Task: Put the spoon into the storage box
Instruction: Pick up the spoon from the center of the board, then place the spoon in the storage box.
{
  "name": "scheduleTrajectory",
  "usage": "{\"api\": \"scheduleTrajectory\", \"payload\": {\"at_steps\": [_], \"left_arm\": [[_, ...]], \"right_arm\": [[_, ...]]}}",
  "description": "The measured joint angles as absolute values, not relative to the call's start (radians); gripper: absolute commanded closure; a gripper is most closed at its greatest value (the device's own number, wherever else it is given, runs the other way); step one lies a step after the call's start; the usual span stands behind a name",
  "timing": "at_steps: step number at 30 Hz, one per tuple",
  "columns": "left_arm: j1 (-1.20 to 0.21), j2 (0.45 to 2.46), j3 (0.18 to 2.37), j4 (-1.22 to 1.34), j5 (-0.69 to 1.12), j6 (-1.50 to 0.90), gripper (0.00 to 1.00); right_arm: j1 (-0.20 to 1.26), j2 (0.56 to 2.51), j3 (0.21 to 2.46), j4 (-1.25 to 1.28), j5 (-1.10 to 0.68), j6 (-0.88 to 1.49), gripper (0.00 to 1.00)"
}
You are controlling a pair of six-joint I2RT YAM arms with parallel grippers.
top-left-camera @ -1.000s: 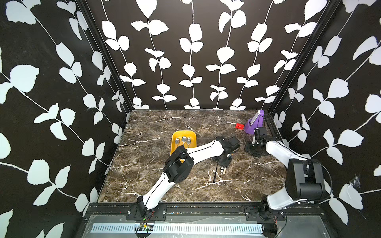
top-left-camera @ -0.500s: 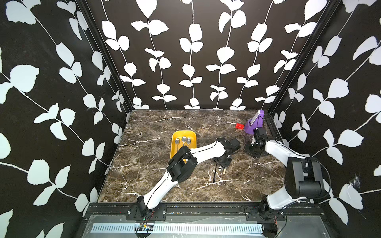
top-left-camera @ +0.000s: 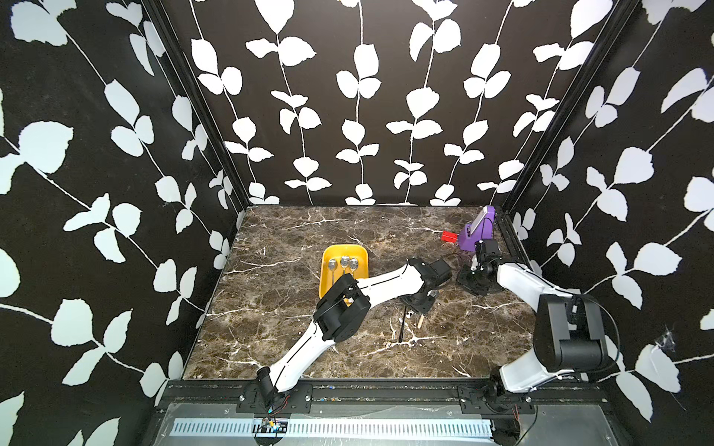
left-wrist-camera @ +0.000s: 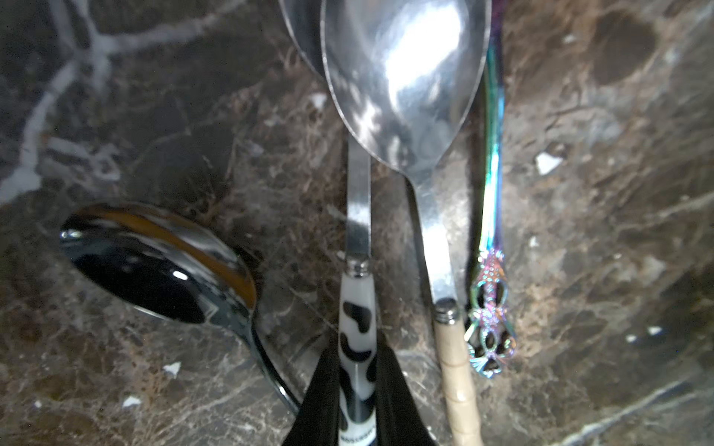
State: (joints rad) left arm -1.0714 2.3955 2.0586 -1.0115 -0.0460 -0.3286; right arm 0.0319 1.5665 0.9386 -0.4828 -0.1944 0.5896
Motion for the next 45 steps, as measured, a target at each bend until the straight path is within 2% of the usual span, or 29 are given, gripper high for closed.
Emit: {"api": "scheduleTrajectory", "payload": {"at_steps": [10,17,22,30,36,45], "left_arm": [[-1.066,2.375,2.058,-0.998,-0.067,-0.329,1.0],[-1.038,2.233,2.002,-0.976,-0.09,-0.341,1.0],[-0.984,2.078,1.892,-0.952,-0.106,-0.36,1.0],[-0.819,1.854,1.631,-0.921,-0.149,-0.413,1.0],[-0.739,1.8,1.476,-0.888,-0.13,-0.454,1.0],[-0.668,1.8,1.391,-0.817,-0.048,-0.487,1.0]], "right_arm": [[0.032,1.566,0.939,-0.484,-0.194,0.578,0.67],[0.032,1.567,0.939,-0.485,-0.194,0.575,0.67],[0.032,1.567,0.939,-0.487,-0.195,0.575,0.67],[0.032,1.571,0.939,-0.484,-0.2,0.575,0.67],[0.032,1.579,0.939,-0.483,-0.208,0.575,0.67],[0.032,1.585,0.939,-0.484,-0.223,0.575,0.67]]}}
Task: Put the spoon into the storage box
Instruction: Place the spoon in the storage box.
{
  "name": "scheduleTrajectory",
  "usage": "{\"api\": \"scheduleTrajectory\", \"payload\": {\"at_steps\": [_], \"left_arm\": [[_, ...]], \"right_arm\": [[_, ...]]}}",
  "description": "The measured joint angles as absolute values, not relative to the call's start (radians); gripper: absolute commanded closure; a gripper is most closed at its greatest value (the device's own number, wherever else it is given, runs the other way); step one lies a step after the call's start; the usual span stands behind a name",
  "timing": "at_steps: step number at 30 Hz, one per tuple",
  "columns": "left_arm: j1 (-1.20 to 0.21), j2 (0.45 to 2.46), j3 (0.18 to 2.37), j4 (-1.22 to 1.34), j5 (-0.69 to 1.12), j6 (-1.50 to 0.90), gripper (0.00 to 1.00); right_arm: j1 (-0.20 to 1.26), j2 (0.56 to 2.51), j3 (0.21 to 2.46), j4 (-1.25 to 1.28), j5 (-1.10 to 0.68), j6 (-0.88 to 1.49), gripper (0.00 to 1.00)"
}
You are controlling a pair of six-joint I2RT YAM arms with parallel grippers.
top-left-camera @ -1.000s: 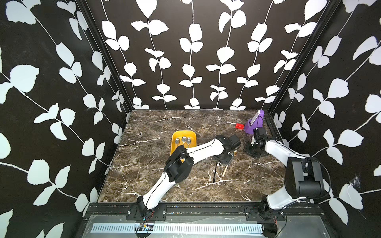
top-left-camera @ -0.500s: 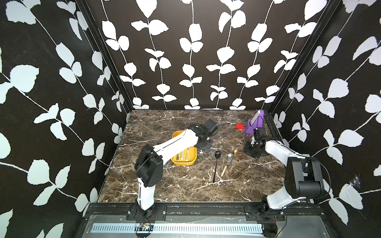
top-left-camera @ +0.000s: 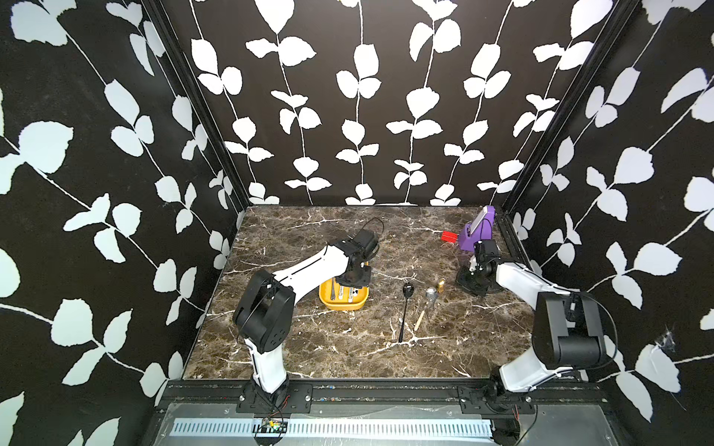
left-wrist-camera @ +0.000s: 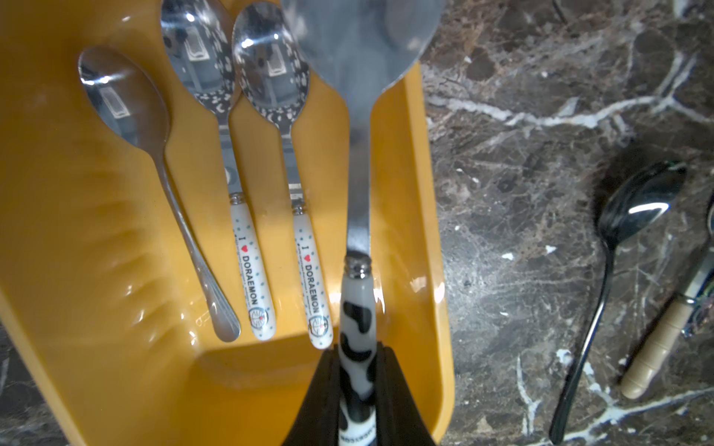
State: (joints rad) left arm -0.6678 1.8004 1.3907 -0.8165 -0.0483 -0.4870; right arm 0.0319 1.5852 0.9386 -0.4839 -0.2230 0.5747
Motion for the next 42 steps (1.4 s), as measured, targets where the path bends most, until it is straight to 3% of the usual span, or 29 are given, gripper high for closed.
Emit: {"api": "scheduleTrajectory", "payload": {"at_steps": [28,42], "left_arm": [[-0.633,1.954,1.388,-0.727,0.025,-0.498,1.0],[-0.633,1.958,1.386,-0.725,0.025,-0.496,0.83]], "right_arm": [[0.031,1.624,0.94,-0.482,-0.249,0.575,0.67],[0.031,1.624,0.939,-0.482,-0.251,0.576,0.66]]}}
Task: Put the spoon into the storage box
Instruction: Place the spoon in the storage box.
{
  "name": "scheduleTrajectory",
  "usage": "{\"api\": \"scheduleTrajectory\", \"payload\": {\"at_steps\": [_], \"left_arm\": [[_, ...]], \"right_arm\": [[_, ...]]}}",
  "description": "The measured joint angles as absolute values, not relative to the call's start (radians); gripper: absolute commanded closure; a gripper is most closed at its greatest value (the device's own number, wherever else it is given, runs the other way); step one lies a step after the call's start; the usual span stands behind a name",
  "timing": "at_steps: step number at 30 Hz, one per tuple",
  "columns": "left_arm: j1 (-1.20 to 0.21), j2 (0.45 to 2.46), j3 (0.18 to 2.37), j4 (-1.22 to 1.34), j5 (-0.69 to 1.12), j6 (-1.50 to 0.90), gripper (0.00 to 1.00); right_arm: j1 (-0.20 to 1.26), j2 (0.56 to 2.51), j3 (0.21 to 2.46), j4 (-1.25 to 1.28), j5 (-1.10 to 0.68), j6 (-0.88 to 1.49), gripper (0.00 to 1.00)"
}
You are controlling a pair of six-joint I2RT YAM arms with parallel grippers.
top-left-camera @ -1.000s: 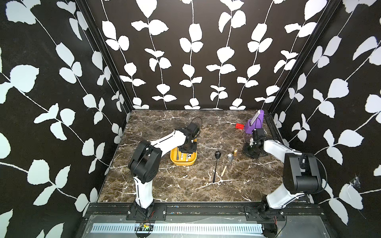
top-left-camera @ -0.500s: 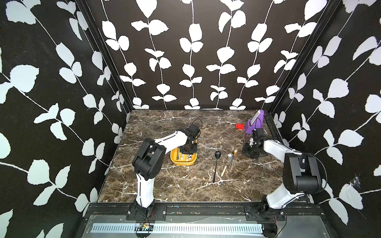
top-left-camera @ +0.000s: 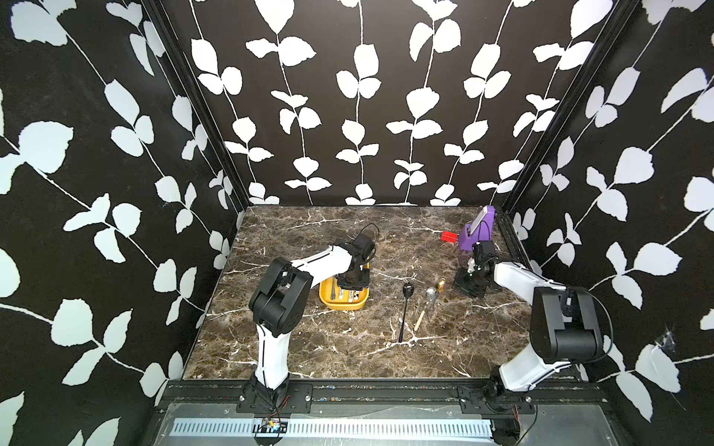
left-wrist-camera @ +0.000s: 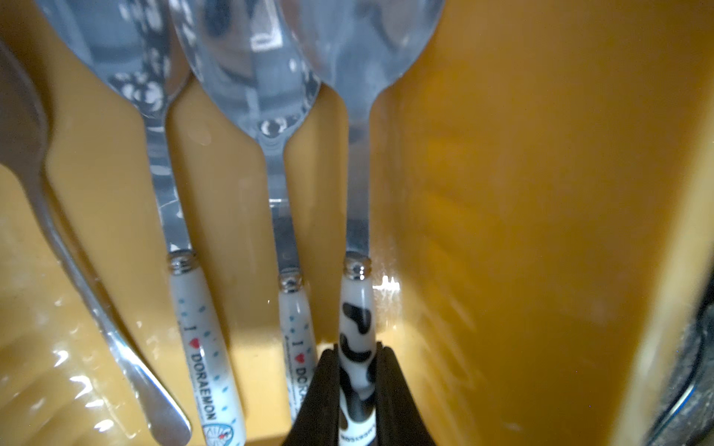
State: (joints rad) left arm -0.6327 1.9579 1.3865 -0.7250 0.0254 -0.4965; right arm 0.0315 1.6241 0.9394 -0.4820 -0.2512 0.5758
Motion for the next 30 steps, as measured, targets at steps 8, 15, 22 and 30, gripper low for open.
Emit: {"api": "scheduleTrajectory", "payload": {"at_steps": [8,15,22,30], "left_arm": [[-0.632,1.958,1.387,-0.726,0.025,-0.485,0.76],[-0.632,1.95,1.387,-0.736,0.017,-0.469,0.64],[-0.631,1.888,1.407,-0.772,-0.004,-0.451,0.58],[-0.596,1.705,1.425,-0.801,-0.044,-0.425,0.52]], "right_arm": [[0.031,1.624,0.94,-0.482,-0.251,0.576,0.66],[0.031,1.624,0.939,-0.483,-0.251,0.576,0.65],[0.031,1.62,0.94,-0.493,-0.251,0.576,0.65],[0.059,1.539,0.961,-0.566,-0.23,0.575,0.65]]}}
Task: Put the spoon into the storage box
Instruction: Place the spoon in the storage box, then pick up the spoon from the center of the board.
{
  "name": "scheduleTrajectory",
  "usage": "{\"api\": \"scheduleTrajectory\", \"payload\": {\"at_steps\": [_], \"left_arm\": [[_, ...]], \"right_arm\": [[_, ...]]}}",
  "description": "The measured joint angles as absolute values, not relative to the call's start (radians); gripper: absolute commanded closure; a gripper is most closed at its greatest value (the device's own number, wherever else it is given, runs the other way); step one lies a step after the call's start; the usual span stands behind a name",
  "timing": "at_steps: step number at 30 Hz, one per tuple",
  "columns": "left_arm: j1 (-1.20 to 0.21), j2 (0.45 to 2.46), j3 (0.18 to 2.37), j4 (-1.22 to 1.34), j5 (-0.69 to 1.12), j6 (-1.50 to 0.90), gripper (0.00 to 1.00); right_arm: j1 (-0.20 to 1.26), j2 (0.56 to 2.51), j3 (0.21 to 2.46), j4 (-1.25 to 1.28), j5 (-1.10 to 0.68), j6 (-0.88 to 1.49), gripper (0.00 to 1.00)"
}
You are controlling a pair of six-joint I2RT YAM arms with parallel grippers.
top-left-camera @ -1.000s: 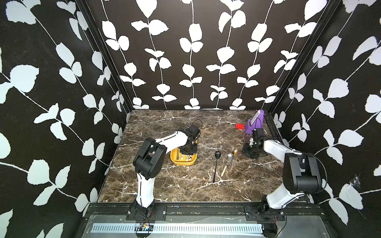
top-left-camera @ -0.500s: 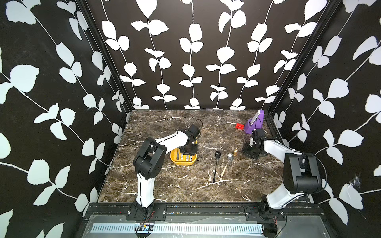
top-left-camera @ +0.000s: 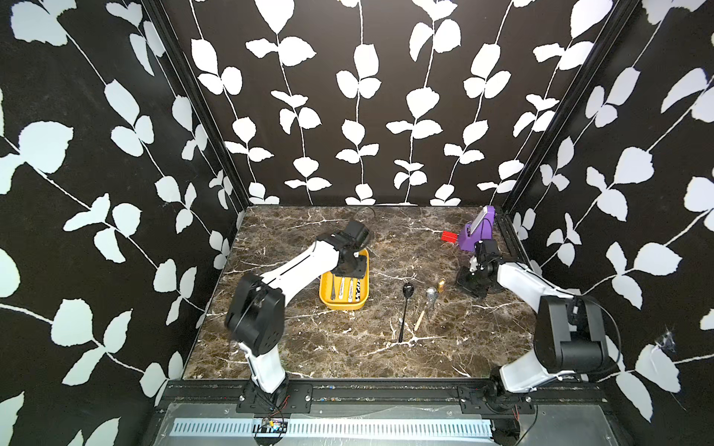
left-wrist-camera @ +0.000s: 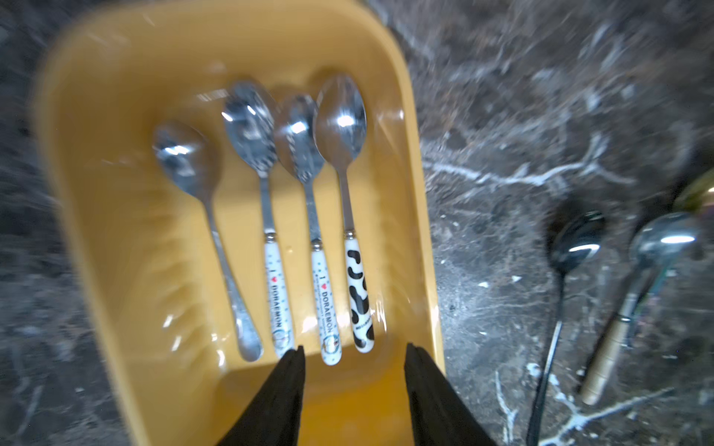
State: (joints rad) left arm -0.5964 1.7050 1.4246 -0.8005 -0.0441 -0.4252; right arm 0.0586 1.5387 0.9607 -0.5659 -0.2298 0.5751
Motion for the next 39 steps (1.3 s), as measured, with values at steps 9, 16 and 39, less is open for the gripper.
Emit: {"api": "scheduleTrajectory", "payload": {"at_steps": [9,16,39], "left_arm": [[-0.476,1.528,1.385,-0.832,-0.073,-0.395,0.5],[-0.455,1.452,1.335,-0.864,-0.098,-0.368,0.49],[-0.435,1.385,1.23,-0.862,-0.119,-0.32,0.49]], "right_arm": [[0.279,1.498,1.05,-0.719,-0.145,0.6,0.63],[0.48,1.538,1.052,-0.802,-0.127,0.678,0.62],[0.659,1.746,1.048,-0.757,-0.122,0.812,0.61]]}}
